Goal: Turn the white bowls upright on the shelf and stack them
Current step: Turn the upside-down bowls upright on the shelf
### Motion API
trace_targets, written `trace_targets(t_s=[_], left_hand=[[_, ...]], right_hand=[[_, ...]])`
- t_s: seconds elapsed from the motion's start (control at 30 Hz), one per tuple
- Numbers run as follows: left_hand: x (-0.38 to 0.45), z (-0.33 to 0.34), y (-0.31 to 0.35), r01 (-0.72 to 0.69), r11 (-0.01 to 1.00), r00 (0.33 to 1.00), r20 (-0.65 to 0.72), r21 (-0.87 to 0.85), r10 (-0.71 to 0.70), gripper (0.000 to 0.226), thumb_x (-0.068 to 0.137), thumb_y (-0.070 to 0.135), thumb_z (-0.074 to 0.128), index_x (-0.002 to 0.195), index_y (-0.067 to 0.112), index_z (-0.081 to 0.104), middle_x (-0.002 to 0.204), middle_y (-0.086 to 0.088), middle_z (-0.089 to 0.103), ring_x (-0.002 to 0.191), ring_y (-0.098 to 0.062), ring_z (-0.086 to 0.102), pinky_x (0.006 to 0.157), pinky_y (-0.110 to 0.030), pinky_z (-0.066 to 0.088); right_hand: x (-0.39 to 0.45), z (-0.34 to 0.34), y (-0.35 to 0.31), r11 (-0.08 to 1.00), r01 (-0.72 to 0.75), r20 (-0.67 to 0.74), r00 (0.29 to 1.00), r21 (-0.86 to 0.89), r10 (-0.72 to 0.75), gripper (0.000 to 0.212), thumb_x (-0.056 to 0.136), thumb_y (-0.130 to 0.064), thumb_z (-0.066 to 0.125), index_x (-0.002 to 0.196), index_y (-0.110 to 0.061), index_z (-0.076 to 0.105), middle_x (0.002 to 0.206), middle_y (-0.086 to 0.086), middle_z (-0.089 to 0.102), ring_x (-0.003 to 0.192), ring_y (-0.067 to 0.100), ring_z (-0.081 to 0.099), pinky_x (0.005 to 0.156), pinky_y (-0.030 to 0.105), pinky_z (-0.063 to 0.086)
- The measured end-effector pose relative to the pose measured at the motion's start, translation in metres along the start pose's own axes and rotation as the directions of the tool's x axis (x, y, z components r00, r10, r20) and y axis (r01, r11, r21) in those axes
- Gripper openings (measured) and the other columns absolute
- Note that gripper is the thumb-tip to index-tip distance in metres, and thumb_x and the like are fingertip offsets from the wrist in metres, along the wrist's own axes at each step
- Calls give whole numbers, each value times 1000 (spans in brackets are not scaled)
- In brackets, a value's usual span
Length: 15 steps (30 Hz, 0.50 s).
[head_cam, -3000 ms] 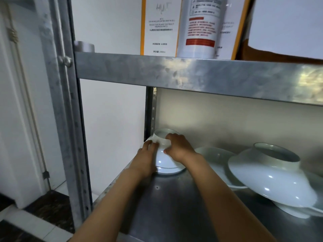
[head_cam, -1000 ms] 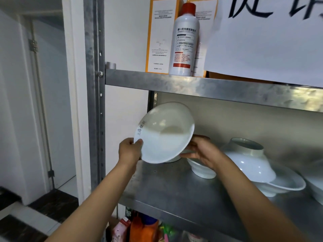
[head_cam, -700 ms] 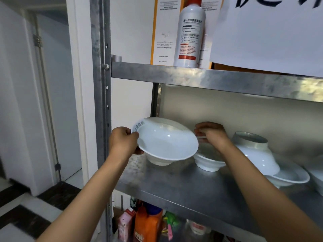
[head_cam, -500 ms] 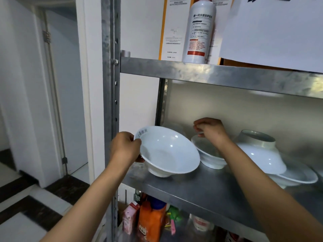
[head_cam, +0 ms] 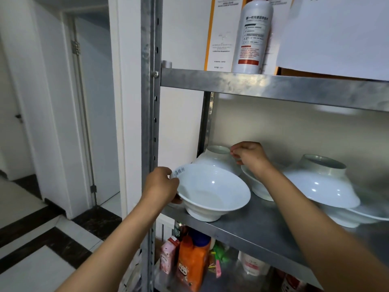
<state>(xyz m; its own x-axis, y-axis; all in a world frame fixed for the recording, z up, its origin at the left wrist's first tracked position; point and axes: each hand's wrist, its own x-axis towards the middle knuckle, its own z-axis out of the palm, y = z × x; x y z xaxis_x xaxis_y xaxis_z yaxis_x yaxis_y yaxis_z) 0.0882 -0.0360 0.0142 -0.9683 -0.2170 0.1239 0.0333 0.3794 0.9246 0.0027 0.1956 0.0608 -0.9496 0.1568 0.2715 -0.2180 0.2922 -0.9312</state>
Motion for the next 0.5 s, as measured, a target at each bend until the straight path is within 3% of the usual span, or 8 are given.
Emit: trace_targets(t_s=[0.1, 0.17, 0.23, 0.33, 0.43, 0.5], left_hand=[[3, 3, -6, 5, 996, 1000, 27, 84, -7, 14, 88, 7, 49, 93, 0, 60, 86, -17, 65, 48, -30, 67, 51, -46, 58], [4, 3, -8, -49, 978, 999, 4, 201, 49, 15, 88, 11, 48, 86, 1, 59, 75, -14, 65, 49, -28, 67, 47, -34, 56], [5, 1, -7, -129, 887, 988, -16, 444, 152, 24, 90, 19, 46, 70, 6, 51, 65, -7, 59, 54, -25, 61, 47, -26, 45], [1, 1, 4, -198, 673, 947, -38, 712, 319, 35, 95, 25, 42, 64, 12, 38, 70, -4, 51, 61, -24, 45, 55, -28, 33], [-1, 4, 21, -256, 539, 867, -56, 802, 495, 27, 96, 24, 41, 71, 13, 41, 78, -5, 55, 66, -23, 40, 57, -29, 29], [2, 8, 30, -309, 507, 822, -42, 805, 567, 25, 95, 22, 41, 73, 13, 39, 75, -4, 49, 67, -23, 39, 57, -30, 27]], right_hand=[[-1, 4, 2, 1000, 1, 14, 1000, -2, -1, 27, 85, 2, 54, 68, -14, 69, 75, 8, 66, 70, 19, 55, 62, 27, 44], [-3, 6, 2, 1000, 6, 25, 1000, -26, -5, 28, 84, 1, 54, 68, -15, 69, 79, 12, 65, 73, 21, 55, 63, 28, 43], [-5, 8, 1, 998, 23, 37, 999, -56, -21, 25, 85, 2, 54, 72, -13, 70, 82, 14, 65, 74, 22, 55, 63, 27, 43], [-6, 11, 0, 993, 63, 49, 997, -104, -58, 22, 85, 0, 56, 76, -13, 71, 86, 10, 69, 77, 21, 58, 70, 30, 47], [-2, 14, 2, 982, 100, 65, 994, -159, -90, 25, 84, -4, 58, 70, -22, 70, 82, 0, 70, 80, 17, 61, 75, 30, 48], [0, 17, 2, 977, 125, 74, 991, -175, -114, 27, 83, -5, 59, 68, -24, 68, 77, -4, 68, 77, 14, 60, 73, 27, 46]])
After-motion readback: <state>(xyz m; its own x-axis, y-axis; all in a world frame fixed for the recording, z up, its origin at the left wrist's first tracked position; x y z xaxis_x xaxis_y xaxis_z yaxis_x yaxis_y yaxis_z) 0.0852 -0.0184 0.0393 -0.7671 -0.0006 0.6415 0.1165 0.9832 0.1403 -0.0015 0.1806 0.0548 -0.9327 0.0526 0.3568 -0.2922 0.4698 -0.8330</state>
